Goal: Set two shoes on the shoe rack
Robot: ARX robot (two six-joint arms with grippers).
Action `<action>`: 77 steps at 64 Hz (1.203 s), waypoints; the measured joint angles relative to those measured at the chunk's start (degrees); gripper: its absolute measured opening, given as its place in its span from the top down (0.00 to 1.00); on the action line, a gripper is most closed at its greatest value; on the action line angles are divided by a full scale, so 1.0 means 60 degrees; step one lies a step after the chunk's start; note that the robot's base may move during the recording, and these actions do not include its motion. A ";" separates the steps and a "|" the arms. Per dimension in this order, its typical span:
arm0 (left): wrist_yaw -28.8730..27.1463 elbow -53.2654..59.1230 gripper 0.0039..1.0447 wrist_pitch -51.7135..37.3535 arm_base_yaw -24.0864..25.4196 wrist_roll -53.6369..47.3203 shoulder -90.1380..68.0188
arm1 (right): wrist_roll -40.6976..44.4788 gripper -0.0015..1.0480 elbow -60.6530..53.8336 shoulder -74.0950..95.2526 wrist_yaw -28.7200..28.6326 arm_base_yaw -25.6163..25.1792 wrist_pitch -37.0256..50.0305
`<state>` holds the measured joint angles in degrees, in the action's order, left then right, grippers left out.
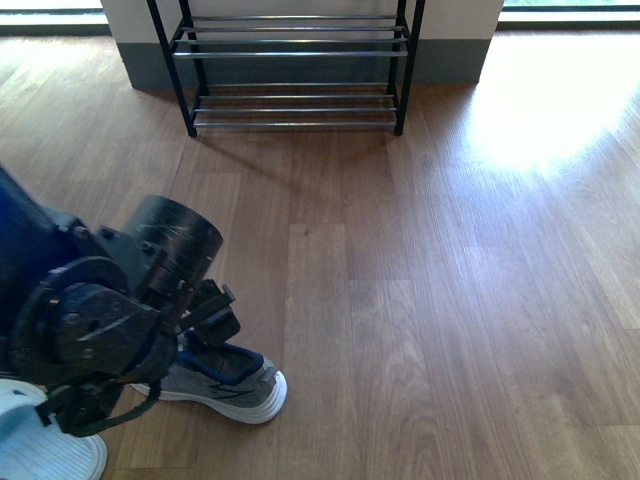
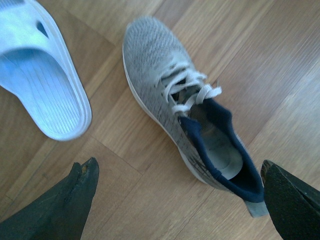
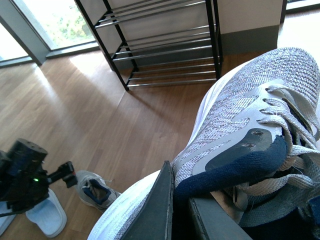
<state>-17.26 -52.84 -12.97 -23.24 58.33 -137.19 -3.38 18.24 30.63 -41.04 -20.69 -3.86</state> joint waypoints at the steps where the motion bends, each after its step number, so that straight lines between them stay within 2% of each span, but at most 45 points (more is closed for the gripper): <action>1: 0.0058 -0.0106 0.09 -0.0018 0.0000 0.0007 -0.0142 | 0.0000 0.99 0.0000 0.0000 0.0004 0.0000 0.0000; 6: 0.0663 -0.0878 0.09 -0.0186 0.0000 0.0175 -0.1144 | 0.0000 0.99 0.0000 0.0000 0.0007 0.0000 0.0000; 18: 0.1133 -0.1934 0.09 -0.0197 0.0000 0.0557 -0.2550 | 0.0000 0.99 0.0000 0.0000 0.0004 0.0000 0.0000; 44: 0.1282 -0.3187 0.09 0.0073 0.0364 0.1060 -0.4000 | 0.0000 0.99 0.0000 0.0000 0.0004 0.0000 0.0000; 49: 0.1279 -0.3428 0.23 0.0168 0.0412 0.1053 -0.4164 | 0.0000 0.99 0.0000 0.0000 0.0004 0.0000 0.0000; 65: 0.1224 -0.3595 0.59 0.0226 0.0452 0.1002 -0.4211 | 0.0000 0.99 0.0000 0.0000 0.0004 0.0000 0.0000; 74: 0.1082 -0.3238 0.87 0.0018 0.0579 0.1235 -0.4109 | 0.0000 0.99 0.0000 0.0000 0.0004 0.0000 0.0000; 77: 0.0940 -0.3053 0.93 0.0000 0.0608 0.1246 -0.3982 | 0.0000 0.99 0.0000 0.0000 0.0004 0.0000 0.0000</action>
<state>-11.62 -71.16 -12.97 -19.59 65.80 -161.07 -3.38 18.24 30.63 -41.01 -20.69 -3.86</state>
